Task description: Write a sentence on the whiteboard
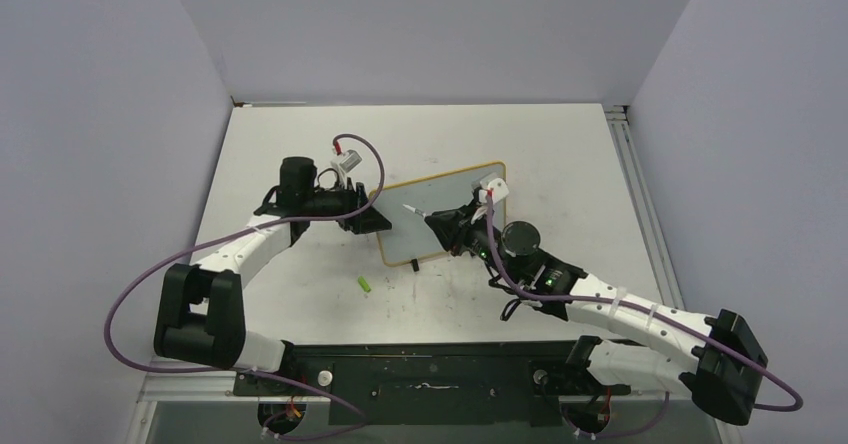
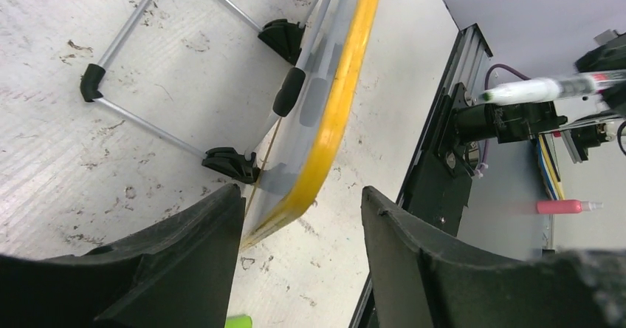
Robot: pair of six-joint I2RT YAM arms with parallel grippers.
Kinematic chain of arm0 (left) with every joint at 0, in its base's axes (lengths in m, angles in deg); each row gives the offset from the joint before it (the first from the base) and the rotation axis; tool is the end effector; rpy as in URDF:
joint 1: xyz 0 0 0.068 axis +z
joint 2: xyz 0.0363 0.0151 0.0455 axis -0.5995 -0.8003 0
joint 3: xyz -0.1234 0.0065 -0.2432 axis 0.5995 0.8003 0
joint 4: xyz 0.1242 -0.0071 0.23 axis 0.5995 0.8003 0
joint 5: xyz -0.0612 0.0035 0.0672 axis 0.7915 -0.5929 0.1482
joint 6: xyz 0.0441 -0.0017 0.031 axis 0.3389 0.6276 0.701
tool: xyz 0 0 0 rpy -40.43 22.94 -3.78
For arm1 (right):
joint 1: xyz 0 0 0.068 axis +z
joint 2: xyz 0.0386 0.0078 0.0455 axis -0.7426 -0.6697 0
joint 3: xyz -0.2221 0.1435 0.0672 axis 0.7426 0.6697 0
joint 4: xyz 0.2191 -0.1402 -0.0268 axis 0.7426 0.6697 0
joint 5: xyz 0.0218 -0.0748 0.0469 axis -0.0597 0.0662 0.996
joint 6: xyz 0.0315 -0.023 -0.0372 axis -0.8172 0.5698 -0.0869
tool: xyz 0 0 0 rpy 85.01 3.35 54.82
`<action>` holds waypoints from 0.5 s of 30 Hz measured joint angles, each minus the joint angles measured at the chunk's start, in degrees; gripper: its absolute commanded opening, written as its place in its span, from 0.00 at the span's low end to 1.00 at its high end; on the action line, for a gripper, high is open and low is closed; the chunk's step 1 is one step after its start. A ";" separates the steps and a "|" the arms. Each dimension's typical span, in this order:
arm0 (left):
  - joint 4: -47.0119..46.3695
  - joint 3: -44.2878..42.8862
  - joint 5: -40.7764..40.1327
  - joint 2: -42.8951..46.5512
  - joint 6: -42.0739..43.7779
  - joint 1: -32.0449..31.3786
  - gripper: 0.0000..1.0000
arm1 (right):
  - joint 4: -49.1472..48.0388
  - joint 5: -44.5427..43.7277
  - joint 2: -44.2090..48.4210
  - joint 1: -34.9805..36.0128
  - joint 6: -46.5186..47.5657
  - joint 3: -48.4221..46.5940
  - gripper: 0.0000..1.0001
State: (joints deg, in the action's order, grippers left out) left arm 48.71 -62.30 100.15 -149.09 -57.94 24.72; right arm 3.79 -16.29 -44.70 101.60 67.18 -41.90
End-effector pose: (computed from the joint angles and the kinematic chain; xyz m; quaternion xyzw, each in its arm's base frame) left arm 0.2812 -0.0904 0.2276 0.2023 0.7939 -0.4907 0.2965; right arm 0.1467 0.1958 0.2990 -0.1844 0.6920 0.4048 0.5686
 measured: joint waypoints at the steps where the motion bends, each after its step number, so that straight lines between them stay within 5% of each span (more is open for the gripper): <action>1: 0.20 0.00 0.00 0.33 0.02 0.33 0.53 | 0.00 0.15 -0.42 0.02 0.28 0.00 0.05; 3: 0.68 -0.02 -0.04 0.96 0.26 0.68 0.45 | 0.00 0.17 -1.70 0.13 0.83 0.00 0.05; 15: 9.51 -2.95 -3.72 1.40 5.99 1.25 0.36 | -1.36 -0.37 -9.79 1.92 2.64 -2.40 0.05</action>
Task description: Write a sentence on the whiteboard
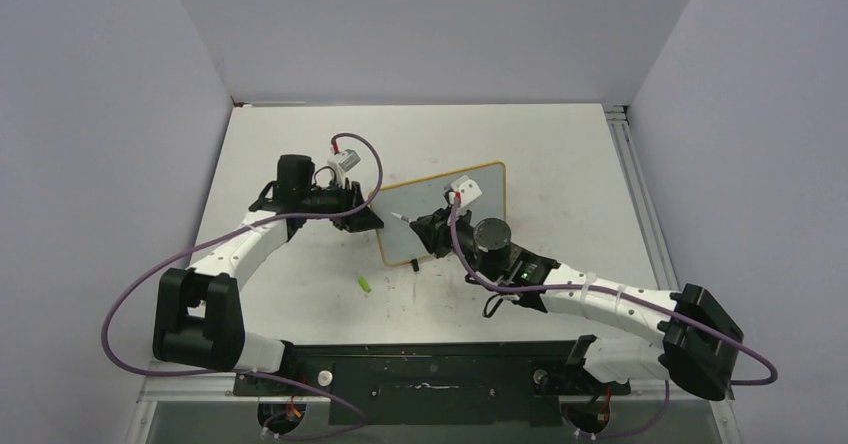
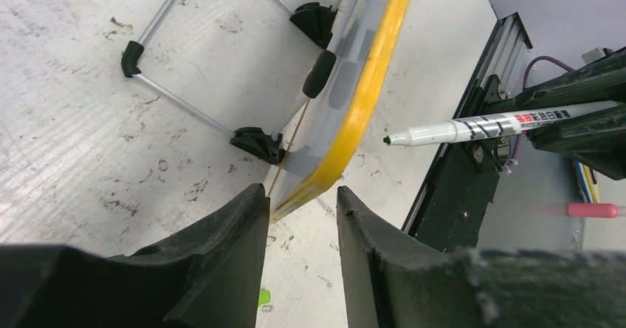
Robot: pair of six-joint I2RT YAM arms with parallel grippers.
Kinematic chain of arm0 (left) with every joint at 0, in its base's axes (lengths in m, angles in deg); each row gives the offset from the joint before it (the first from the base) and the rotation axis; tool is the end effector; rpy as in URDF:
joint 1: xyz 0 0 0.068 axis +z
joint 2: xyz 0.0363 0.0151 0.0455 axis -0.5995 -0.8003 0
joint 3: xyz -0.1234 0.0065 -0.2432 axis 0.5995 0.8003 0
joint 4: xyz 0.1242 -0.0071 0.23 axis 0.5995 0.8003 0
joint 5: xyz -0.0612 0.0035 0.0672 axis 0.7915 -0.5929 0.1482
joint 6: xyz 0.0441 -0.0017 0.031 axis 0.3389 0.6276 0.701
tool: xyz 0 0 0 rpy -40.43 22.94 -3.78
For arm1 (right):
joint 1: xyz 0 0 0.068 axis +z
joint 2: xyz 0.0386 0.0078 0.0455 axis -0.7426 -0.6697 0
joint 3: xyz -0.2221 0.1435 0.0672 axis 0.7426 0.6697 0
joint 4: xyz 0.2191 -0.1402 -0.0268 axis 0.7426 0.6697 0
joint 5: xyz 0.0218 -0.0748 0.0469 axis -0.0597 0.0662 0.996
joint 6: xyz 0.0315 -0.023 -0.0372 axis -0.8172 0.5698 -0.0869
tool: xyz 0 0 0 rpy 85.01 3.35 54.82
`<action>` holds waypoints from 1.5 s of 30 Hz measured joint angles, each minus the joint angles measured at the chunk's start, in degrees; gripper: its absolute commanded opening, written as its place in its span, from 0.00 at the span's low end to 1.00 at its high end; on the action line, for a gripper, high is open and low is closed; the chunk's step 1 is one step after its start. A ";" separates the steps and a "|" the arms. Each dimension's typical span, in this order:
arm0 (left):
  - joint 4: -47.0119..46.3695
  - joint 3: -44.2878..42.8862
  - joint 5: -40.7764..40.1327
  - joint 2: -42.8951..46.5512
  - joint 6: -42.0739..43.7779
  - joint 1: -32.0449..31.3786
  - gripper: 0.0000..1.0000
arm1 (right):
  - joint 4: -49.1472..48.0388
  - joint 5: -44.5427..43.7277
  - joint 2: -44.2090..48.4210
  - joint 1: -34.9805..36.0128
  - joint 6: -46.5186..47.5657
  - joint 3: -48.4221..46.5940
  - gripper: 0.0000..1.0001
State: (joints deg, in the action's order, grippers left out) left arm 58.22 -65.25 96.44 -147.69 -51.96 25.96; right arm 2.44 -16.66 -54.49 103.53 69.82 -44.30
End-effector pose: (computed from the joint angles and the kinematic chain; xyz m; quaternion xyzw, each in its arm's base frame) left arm 0.2792 -0.0821 0.2370 0.2054 0.8163 -0.4491 0.2997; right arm 0.1587 0.2274 0.2753 -0.2224 0.7182 0.3753 0.5421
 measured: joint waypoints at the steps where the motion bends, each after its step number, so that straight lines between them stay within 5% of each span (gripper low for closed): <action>1: 0.52 -0.15 -0.39 0.00 0.26 0.13 0.34 | -0.46 -0.02 -0.44 0.02 0.00 -0.22 0.05; 17: 1.81 -0.72 -1.73 0.00 1.60 0.52 0.11 | -4.28 -0.46 -4.74 0.02 0.94 -3.28 0.05; 45: 2.80 -0.72 -10.64 3.93 4.87 -3.04 0.00 | -3.32 -1.84 -6.25 1.49 2.73 -3.74 0.05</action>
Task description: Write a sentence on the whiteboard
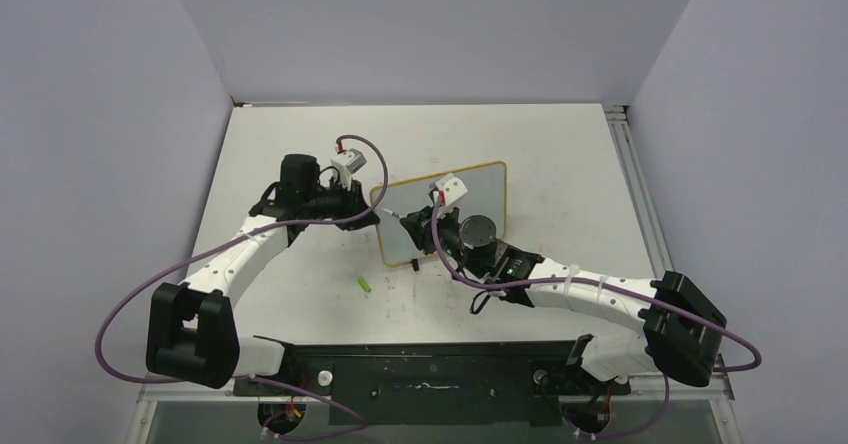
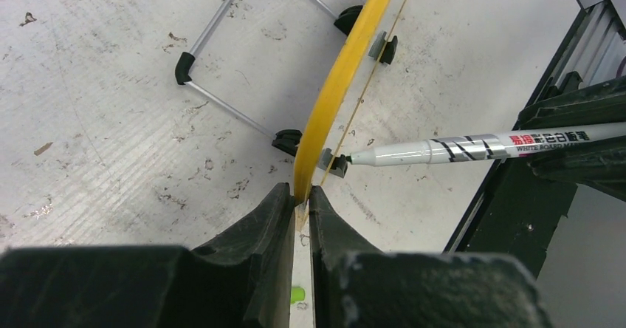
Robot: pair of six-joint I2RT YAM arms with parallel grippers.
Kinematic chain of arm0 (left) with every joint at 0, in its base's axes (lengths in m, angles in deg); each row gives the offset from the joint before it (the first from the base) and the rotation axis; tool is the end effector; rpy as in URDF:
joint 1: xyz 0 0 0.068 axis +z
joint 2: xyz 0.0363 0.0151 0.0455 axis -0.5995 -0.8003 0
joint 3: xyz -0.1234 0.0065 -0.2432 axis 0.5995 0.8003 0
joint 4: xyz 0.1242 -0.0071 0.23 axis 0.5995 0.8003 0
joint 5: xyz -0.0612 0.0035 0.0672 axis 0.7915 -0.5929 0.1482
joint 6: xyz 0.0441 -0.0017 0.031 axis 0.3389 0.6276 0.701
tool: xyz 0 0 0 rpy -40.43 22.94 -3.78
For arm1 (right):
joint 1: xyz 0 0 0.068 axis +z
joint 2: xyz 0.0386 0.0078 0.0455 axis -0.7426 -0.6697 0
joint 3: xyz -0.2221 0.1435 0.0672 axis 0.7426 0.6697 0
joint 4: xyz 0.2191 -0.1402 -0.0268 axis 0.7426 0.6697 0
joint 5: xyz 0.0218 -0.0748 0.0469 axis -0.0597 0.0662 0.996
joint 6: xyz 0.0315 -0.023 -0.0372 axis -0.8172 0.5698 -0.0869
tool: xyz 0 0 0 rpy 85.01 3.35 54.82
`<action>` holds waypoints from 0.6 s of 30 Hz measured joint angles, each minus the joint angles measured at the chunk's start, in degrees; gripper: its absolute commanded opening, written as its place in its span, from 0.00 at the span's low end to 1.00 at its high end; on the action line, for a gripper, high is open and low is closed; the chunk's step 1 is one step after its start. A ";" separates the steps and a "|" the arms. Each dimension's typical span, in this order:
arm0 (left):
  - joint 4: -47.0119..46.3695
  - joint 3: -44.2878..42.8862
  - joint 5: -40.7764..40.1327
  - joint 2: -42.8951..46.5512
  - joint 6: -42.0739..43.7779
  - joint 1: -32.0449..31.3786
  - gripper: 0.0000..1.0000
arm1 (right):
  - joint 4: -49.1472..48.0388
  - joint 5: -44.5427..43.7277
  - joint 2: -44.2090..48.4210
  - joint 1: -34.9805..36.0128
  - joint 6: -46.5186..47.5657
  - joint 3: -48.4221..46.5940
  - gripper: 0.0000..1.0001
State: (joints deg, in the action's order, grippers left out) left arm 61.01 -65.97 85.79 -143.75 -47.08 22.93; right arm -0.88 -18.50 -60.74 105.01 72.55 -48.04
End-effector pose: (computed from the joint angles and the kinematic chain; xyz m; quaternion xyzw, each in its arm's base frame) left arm 0.2688 -0.0907 0.2525 0.2347 0.8301 -0.3685 0.3465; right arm 0.1669 0.2511 0.2750 -0.2366 0.7086 0.3627 0.5571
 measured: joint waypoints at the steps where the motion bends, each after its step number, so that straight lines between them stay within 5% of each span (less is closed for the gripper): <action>1: 0.09 0.00 -0.39 0.02 0.17 -0.17 0.00 | 0.07 -0.22 0.00 0.00 0.07 0.07 0.05; 18: 0.85 0.00 -2.38 0.07 1.18 -1.33 0.00 | 0.70 -1.62 -0.17 0.42 0.96 0.28 0.05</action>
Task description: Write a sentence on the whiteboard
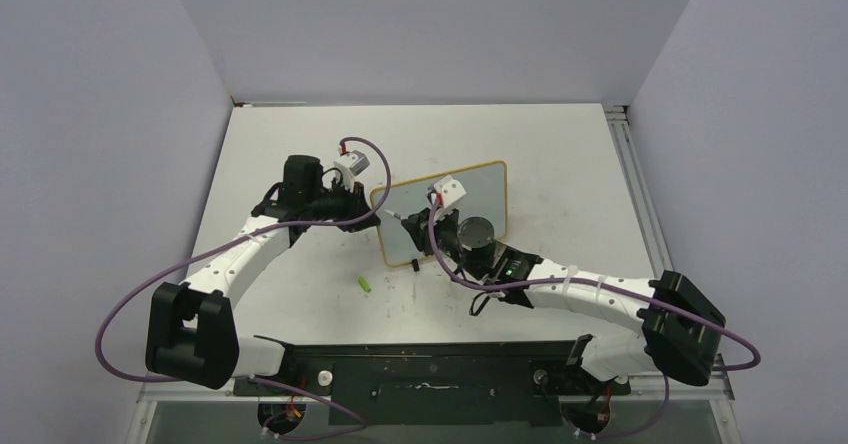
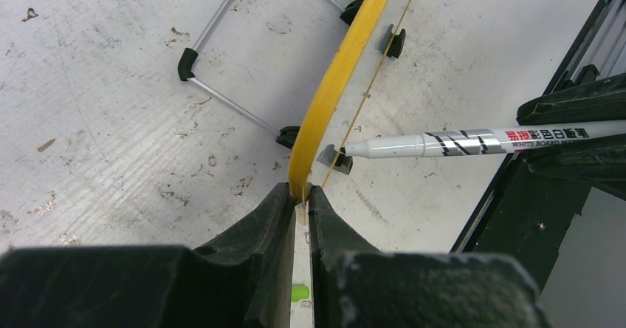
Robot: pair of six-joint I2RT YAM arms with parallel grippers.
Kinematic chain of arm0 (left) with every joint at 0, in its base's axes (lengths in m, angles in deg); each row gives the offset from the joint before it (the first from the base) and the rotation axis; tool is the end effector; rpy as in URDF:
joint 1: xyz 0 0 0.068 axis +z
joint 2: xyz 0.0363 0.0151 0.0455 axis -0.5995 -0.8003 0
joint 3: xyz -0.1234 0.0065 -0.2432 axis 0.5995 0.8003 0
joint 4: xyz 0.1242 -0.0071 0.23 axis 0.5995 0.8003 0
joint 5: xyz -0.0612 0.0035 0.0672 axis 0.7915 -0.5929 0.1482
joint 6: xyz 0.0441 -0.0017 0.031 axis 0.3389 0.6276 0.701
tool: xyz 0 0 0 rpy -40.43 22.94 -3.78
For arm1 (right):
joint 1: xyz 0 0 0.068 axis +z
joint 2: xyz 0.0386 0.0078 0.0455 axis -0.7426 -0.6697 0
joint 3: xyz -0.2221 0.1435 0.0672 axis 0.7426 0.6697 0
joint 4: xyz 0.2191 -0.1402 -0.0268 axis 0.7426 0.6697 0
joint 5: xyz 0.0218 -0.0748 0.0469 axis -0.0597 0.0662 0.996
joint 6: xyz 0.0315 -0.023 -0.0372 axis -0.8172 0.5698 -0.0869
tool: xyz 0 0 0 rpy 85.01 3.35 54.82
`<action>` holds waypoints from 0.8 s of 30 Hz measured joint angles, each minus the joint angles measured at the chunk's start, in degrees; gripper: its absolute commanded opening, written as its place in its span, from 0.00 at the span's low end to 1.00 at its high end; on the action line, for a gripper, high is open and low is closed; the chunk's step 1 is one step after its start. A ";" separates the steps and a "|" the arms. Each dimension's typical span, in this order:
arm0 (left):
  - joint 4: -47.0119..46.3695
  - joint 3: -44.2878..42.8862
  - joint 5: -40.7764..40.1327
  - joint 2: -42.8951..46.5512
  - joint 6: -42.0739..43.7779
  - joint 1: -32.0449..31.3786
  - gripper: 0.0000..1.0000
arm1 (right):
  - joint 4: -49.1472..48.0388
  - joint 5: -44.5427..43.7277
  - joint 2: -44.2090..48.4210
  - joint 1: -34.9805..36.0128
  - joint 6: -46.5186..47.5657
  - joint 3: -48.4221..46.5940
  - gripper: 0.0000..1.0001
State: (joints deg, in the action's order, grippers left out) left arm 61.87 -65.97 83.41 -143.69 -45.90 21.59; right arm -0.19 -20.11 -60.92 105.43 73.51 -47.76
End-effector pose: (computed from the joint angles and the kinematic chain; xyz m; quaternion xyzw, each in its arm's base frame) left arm 0.2665 -0.0957 0.2510 0.2438 0.8351 -0.3520 0.3453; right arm 0.1657 0.2516 0.2711 -0.2391 0.7146 0.3465 0.5587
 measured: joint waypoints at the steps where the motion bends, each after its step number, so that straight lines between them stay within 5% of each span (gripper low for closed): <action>1: -0.02 0.00 0.00 0.00 -0.02 0.00 0.00 | 0.04 0.00 -0.07 0.00 0.04 0.00 0.05; 24: -0.02 0.00 -0.59 0.00 0.02 -0.04 0.00 | 0.35 -3.26 -2.16 1.40 0.68 -0.04 0.05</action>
State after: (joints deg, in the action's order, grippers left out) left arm 61.84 -65.97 82.82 -143.69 -45.88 21.55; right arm 0.16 -23.37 -63.08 106.83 74.19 -47.80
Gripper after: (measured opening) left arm 0.086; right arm 0.158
